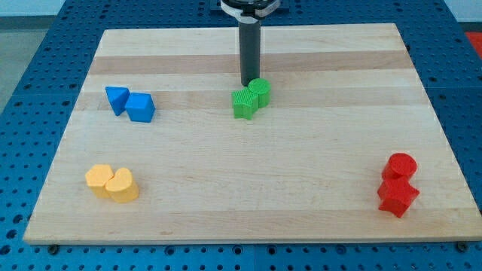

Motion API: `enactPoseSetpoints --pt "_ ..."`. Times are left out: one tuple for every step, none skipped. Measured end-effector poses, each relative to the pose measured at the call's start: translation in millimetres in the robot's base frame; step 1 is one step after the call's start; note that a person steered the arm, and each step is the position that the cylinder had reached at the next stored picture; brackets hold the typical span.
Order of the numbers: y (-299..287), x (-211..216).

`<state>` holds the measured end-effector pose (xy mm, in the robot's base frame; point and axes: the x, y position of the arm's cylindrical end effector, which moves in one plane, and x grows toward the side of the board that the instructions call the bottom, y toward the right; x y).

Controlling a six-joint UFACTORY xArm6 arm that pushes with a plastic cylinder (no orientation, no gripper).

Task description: Push blue triangle along with blue cube towards right a bit

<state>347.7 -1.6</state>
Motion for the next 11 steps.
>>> enactPoseSetpoints --pt "0 0" --pt "0 0" --pt "-2 -4" --pt "-26 -8" --pt "-66 -8" --pt "-91 -3" --pt "-92 15" --pt "-92 36" --pt "-92 57" --pt "-92 83" --pt "-66 129"
